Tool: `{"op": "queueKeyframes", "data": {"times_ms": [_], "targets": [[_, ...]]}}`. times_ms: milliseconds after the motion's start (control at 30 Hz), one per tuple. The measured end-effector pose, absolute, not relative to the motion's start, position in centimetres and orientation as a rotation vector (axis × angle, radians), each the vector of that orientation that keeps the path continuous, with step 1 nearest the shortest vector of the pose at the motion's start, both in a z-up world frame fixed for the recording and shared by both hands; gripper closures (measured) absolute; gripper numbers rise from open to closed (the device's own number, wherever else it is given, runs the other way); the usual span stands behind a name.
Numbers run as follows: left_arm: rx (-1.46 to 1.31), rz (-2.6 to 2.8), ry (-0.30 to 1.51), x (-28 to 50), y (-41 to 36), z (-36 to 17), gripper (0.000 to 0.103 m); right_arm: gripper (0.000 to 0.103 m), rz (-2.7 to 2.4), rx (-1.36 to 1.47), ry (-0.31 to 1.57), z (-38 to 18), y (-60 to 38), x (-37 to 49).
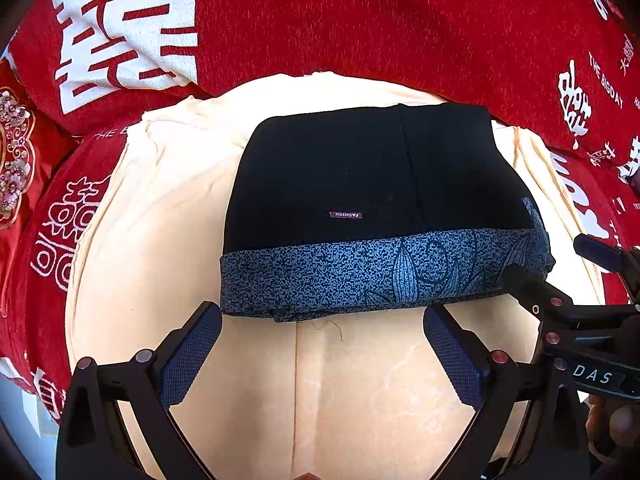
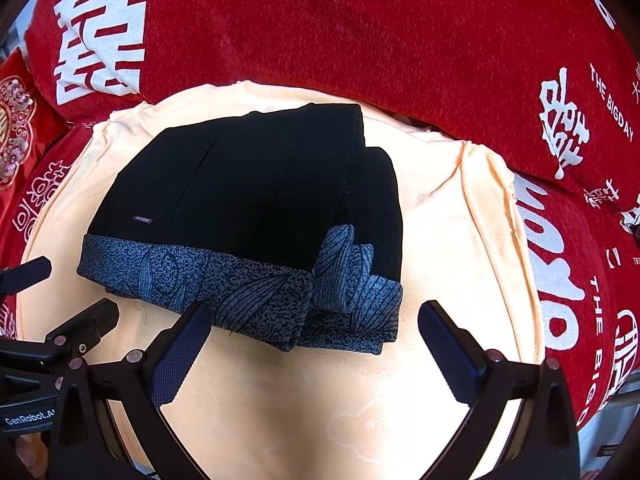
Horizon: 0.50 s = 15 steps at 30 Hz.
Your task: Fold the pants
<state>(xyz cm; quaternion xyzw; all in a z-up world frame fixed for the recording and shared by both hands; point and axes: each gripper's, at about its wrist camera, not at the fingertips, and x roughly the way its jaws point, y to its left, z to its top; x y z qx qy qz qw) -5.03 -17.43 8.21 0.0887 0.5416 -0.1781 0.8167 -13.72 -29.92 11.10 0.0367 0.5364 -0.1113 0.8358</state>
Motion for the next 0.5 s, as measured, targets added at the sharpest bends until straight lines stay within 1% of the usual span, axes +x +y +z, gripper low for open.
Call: {"op": "queueKeyframes", "data": {"times_ms": [500], "targets": [[0.186, -0.381, 1.163, -4.93, -17.59, 7.92, 0.002, 0.0, -0.234, 0.08, 1.138, 10.92, -30.16, -13.79]]}}
